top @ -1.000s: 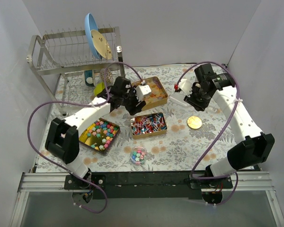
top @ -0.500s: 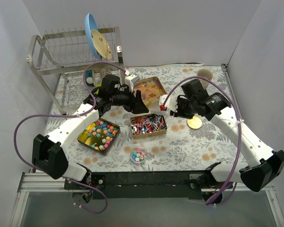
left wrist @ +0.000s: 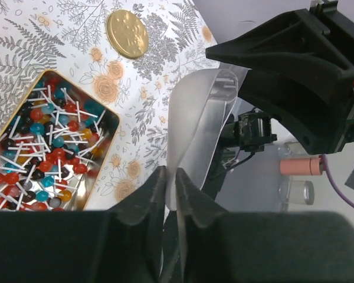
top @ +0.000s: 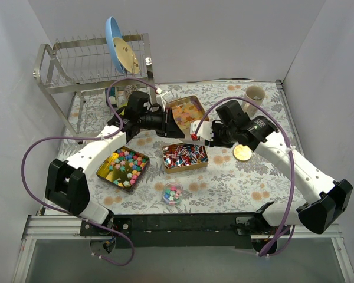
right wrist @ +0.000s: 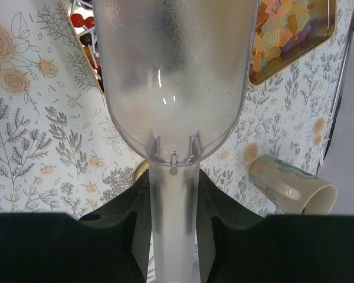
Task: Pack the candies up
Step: Adjust the spatula.
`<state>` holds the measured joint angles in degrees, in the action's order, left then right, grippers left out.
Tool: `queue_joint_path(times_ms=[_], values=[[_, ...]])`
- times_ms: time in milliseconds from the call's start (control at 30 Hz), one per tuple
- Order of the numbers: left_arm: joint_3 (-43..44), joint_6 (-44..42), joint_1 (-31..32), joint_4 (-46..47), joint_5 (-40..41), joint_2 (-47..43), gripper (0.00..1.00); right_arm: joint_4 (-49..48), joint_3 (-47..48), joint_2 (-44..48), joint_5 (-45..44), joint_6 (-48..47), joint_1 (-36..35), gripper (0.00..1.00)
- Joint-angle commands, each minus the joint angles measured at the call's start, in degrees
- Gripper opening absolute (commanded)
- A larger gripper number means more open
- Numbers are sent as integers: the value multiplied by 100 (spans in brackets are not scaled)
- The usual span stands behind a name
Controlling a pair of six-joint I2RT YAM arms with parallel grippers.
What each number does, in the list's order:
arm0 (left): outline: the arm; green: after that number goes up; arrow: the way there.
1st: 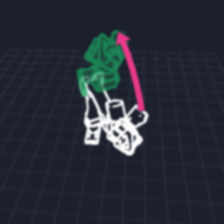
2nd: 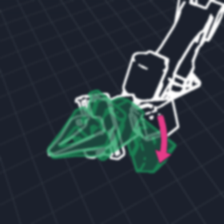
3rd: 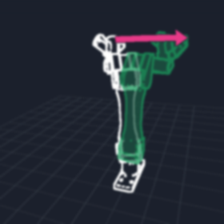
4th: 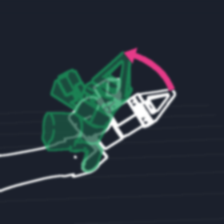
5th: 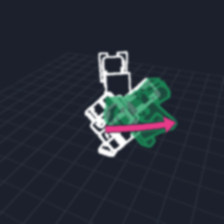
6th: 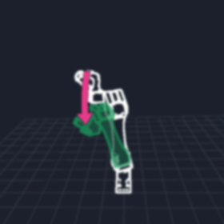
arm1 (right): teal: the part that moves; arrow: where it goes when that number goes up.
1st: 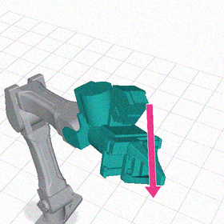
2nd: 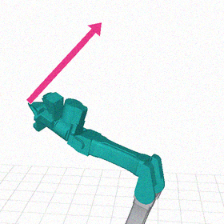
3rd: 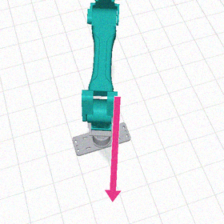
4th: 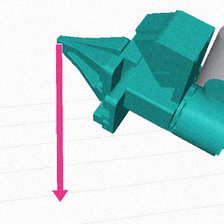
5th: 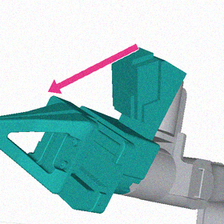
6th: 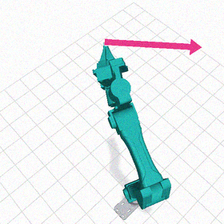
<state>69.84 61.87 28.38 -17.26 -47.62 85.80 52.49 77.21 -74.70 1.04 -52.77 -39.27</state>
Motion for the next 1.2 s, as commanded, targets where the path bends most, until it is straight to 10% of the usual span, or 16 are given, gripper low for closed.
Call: queue_joint_path(times_ms=[0, 133, 233, 267, 367, 900, 1167], values=[[-111, 264, -34, 363, -695, -55, 0, -371, 268, -36, -7, 39, -160, 1], [-269, 344, -236, 425, -854, -142, 0, -204, 268, -45, 98, 240, -187, 4], [-471, 405, -508, 504, -1073, -230, 0, 68, 286, 147, 571, 434, -21, 37], [-515, 431, -570, 513, -1127, -239, 0, -10, 234, 261, 973, 487, 50, 76], [-665, 440, -755, 548, -1285, -292, 0, -221, 58, 780, 1940, 523, 402, 96], [-718, 607, -799, 759, -1935, -239, 0, -635, -136, 535, 2972, 602, 753, 86], [-832, 625, -843, 724, -2024, -292, 0, -459, -92, 359, 3095, 338, 1000, 63]])
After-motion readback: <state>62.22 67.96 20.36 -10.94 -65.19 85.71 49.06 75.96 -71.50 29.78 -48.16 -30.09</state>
